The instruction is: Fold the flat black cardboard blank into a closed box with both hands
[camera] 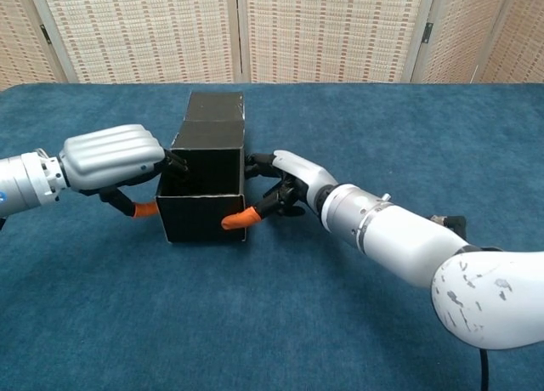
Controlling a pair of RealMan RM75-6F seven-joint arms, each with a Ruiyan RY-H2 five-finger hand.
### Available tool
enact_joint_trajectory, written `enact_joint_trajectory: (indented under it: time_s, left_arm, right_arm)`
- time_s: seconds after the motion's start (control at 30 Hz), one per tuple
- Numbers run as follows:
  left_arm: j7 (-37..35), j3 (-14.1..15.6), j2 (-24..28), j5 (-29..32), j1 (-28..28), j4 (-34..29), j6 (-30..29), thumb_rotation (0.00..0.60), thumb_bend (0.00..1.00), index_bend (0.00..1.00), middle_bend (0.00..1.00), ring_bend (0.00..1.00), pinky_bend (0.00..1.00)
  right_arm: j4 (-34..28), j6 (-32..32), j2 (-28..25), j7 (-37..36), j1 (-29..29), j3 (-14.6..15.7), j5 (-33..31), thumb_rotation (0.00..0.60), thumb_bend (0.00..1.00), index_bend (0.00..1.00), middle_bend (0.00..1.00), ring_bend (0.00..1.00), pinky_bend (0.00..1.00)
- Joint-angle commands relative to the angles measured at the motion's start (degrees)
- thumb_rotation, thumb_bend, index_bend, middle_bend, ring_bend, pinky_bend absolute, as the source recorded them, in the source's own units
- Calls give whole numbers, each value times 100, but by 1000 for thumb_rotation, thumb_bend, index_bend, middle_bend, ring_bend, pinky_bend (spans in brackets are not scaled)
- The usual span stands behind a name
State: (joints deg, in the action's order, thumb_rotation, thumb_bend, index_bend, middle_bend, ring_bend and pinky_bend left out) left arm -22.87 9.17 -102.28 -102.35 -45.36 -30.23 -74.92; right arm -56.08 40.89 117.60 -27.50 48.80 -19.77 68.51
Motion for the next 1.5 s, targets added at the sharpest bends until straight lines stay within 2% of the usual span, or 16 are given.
enact_joint_trajectory:
  time_s: [0.03,0.43,0.67,0.8,0.93,1.0,1.17,1.5]
  left_arm:
    - [-32,-60,63,52,7,-48,-51,600,469,596,517,766,933]
    - [24,-246,285,236,99,-257,-163,600,457,380,308,729,932]
    - [-80,-385,377,371,194,-315,-302,600,416,126,177,684,932]
    - [-284,-486,472,479,264,-408,-393,600,398,10,132,678,933]
    - [-602,-576,606,617,347,-587,-385,600,397,0,124,678,932]
    - [-785,-611,677,686,378,-716,-337,600,397,0,123,678,932]
    - [-1163,-700,911,842,424,-1157,-176,600,396,0,120,678,933]
    - [-1497,-860,1245,1107,463,-1979,214,600,395,0,89,678,933]
  right_arm:
    - [23,6,11,12,19,-50,-36,600,228,506,614,821,1000]
    - [208,-7,107,138,129,-224,-203,600,228,506,599,821,1000]
    - [444,-47,232,327,272,-388,-391,600,223,501,558,819,1000]
    - [543,-97,304,469,387,-466,-484,600,221,406,482,814,1000]
    - [484,-193,287,561,414,-446,-533,600,205,148,294,764,1000]
    - [423,-238,250,573,402,-423,-538,600,141,21,196,716,1000]
    - [107,-208,72,676,279,-261,-444,600,4,0,69,655,1000]
    - [-921,-80,-475,1152,-109,62,-573,600,0,0,0,619,1000]
